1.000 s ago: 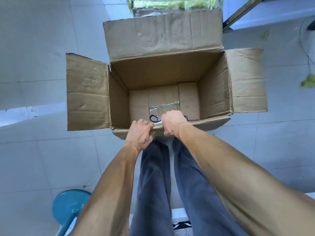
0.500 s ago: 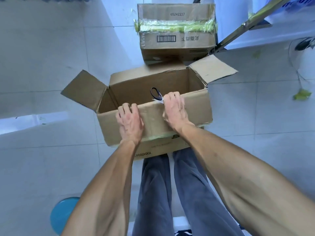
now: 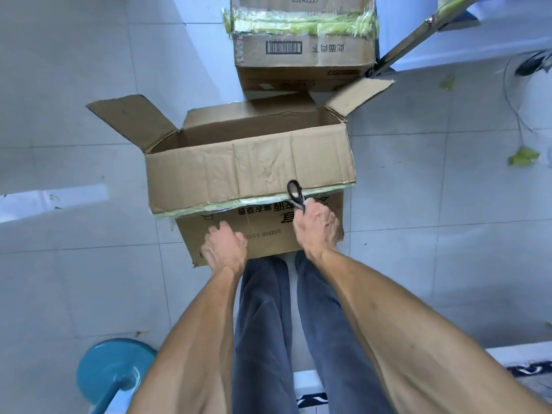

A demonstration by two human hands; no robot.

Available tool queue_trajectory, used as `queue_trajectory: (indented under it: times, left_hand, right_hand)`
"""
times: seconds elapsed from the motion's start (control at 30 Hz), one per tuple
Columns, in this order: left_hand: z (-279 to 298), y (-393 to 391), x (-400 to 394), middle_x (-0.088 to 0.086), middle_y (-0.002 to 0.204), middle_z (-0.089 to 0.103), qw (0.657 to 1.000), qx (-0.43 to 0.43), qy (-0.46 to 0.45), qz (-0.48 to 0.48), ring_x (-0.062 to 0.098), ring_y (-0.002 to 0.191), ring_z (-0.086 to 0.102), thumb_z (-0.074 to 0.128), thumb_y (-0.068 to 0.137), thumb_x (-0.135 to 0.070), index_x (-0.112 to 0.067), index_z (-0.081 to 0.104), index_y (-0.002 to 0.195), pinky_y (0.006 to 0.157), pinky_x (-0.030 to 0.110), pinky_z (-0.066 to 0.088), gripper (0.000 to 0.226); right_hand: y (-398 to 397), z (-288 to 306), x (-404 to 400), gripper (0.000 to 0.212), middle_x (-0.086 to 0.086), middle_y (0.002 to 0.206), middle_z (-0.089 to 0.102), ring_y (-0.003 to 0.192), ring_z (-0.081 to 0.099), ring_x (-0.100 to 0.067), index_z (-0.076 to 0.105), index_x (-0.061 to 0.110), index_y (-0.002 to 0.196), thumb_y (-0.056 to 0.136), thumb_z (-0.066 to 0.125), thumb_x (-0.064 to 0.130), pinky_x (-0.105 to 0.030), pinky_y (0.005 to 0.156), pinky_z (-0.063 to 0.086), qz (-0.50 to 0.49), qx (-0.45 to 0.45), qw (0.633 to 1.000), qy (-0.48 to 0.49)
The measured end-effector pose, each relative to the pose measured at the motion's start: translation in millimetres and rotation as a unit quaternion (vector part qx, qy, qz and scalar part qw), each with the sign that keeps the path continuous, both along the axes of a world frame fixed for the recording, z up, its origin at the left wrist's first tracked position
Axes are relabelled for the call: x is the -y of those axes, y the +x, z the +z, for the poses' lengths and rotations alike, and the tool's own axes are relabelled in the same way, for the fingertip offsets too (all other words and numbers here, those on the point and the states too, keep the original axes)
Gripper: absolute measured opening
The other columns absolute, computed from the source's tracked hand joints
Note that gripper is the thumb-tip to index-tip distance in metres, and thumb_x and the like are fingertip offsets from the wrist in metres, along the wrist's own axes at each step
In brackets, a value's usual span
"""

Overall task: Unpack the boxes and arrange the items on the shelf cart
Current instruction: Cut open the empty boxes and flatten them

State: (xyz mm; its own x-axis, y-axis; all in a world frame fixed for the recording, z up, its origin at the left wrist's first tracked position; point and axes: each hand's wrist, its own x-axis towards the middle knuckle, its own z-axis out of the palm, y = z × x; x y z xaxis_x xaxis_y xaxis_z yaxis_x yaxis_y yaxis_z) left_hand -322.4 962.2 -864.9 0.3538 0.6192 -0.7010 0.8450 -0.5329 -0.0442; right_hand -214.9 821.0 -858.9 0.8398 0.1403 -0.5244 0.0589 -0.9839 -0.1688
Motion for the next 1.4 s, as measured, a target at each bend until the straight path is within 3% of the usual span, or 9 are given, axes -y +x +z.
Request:
queue_trajectory:
  times: [0.2,0.37,0.53,0.63,0.77,0.93,1.07,1.17,1.4]
  left_hand:
    - [-11,-6,23,0.017,0.112,0.054,0.993,-0.036,-0.042,0.105,0.033,0.102,0.057,0.050,0.090,-0.023,-0.008,0.052,0.114,0.082,0.037,0.045,0.029]
    - [-40,-18,14,0.023,0.122,0.048,0.982,-0.054,-0.002,0.183,0.035,0.109,0.054,0.056,0.090,-0.024,-0.003,0.037,0.128,0.079,0.038,0.043,0.047]
    - [-69,-35,-5,0.028,0.144,0.034,0.974,-0.051,0.040,0.217,0.038,0.128,0.043,0.057,0.090,-0.035,0.003,0.013,0.151,0.096,0.050,0.045,0.084]
    - [-77,-39,-16,0.024,0.141,0.035,0.965,-0.049,0.050,0.252,0.037,0.127,0.043,0.060,0.086,-0.044,-0.001,0.016,0.150,0.095,0.049,0.046,0.089]
    - [-83,-38,-23,0.022,0.139,0.037,0.956,-0.044,0.042,0.286,0.038,0.123,0.046,0.060,0.084,-0.045,-0.004,0.012,0.150,0.092,0.051,0.045,0.090]
    - [-92,-30,-26,0.023,0.141,0.040,0.956,-0.066,-0.003,0.287,0.039,0.125,0.048,0.058,0.089,-0.046,-0.002,0.016,0.149,0.098,0.049,0.045,0.085]
    - [-98,-22,-33,0.025,0.143,0.033,0.943,-0.071,0.026,0.323,0.039,0.125,0.048,0.065,0.084,-0.028,0.003,0.021,0.144,0.099,0.048,0.047,0.081]
    - [-105,-20,-46,0.022,0.146,0.031,0.932,-0.053,0.023,0.358,0.040,0.124,0.049,0.066,0.083,-0.028,-0.001,0.009,0.150,0.097,0.049,0.046,0.092]
    - [-111,-31,-62,0.018,0.152,0.030,0.931,-0.061,-0.017,0.358,0.040,0.130,0.044,0.066,0.082,-0.034,-0.013,-0.016,0.154,0.104,0.049,0.036,0.111]
  right_hand:
    - [-19,-20,-5,0.034,-0.016,0.108,0.062,0.106,0.055,-0.033,0.067,0.010,0.110,0.100,0.042,0.030,-0.042,0.096,0.042,-0.068,-0.095,0.991,-0.064]
    - [-8,-43,0,0.032,-0.018,0.119,0.054,0.113,0.048,-0.034,0.069,0.008,0.110,0.094,0.046,0.023,-0.045,0.101,0.038,-0.067,-0.093,0.989,-0.095]
    - [-6,-57,11,0.034,-0.017,0.117,0.055,0.110,0.047,-0.031,0.070,0.008,0.103,0.088,0.046,0.026,-0.044,0.097,0.035,-0.001,-0.107,0.974,-0.201]
    - [-14,-61,19,0.043,-0.022,0.130,0.047,0.118,0.044,-0.034,0.060,0.003,0.121,0.093,0.041,0.029,-0.044,0.099,0.038,-0.027,-0.162,0.956,-0.244]
    - [-8,-67,19,0.055,-0.025,0.159,0.007,0.145,0.019,-0.037,0.044,-0.004,0.140,0.097,0.045,0.031,-0.048,0.114,0.030,-0.106,-0.189,0.956,-0.199]
    - [3,-72,4,0.062,-0.023,0.161,0.008,0.145,0.022,-0.032,0.029,-0.003,0.148,0.101,0.043,0.035,-0.043,0.115,0.024,-0.217,-0.196,0.943,-0.156]
    - [1,-78,0,0.060,-0.015,0.162,0.010,0.144,0.025,-0.033,0.038,-0.007,0.142,0.092,0.054,0.021,-0.046,0.115,0.025,-0.321,-0.074,0.941,-0.073]
    - [9,-86,2,0.057,-0.012,0.164,0.001,0.150,0.009,-0.025,0.057,-0.006,0.126,0.090,0.057,0.038,-0.040,0.119,0.021,-0.291,-0.103,0.948,-0.081]
    - [24,-78,-1,0.051,-0.015,0.163,-0.007,0.151,0.003,-0.025,0.059,-0.006,0.125,0.096,0.047,0.034,-0.036,0.121,0.013,-0.298,-0.149,0.940,-0.072]
